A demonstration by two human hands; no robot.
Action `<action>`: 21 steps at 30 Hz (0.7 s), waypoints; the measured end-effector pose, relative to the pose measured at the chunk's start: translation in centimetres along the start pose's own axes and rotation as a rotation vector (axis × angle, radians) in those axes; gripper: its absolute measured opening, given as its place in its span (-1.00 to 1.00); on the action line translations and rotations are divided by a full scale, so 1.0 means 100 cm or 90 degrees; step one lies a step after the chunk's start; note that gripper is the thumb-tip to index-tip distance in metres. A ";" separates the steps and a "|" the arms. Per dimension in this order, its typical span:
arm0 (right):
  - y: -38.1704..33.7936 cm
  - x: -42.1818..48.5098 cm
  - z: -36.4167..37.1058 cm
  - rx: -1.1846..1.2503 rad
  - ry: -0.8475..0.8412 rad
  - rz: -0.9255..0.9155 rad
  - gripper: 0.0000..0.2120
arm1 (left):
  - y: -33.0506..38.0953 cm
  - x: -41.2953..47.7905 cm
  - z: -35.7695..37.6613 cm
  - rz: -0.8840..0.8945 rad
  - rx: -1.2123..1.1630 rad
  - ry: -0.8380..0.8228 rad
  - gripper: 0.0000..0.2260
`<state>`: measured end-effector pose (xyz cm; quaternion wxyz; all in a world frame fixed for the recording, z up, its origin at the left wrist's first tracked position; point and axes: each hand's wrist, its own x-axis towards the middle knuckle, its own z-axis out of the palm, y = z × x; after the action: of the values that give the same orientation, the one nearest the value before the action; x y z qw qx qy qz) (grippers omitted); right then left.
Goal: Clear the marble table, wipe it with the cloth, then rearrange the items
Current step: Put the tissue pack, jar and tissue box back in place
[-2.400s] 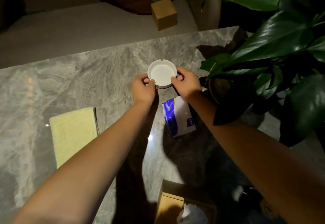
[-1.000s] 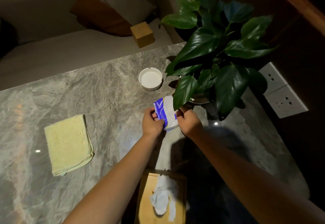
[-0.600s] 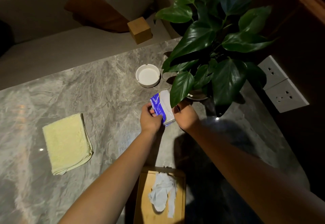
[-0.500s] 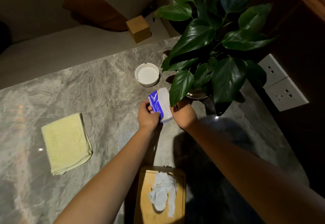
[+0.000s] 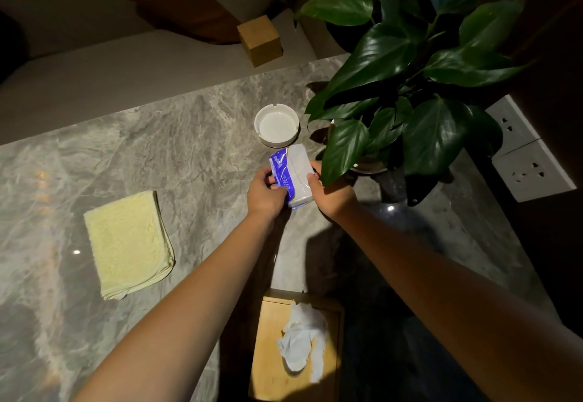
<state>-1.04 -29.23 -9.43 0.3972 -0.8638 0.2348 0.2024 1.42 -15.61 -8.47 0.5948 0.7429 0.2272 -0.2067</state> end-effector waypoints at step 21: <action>0.111 -0.114 -0.069 -0.038 0.032 -0.054 -0.82 | 0.023 -0.124 -0.001 0.167 0.406 -0.296 -0.74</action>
<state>-15.38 -38.17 -5.76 0.3736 -0.8892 0.2016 0.1707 -7.26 -17.10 0.51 0.3914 0.8463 -0.0851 -0.3512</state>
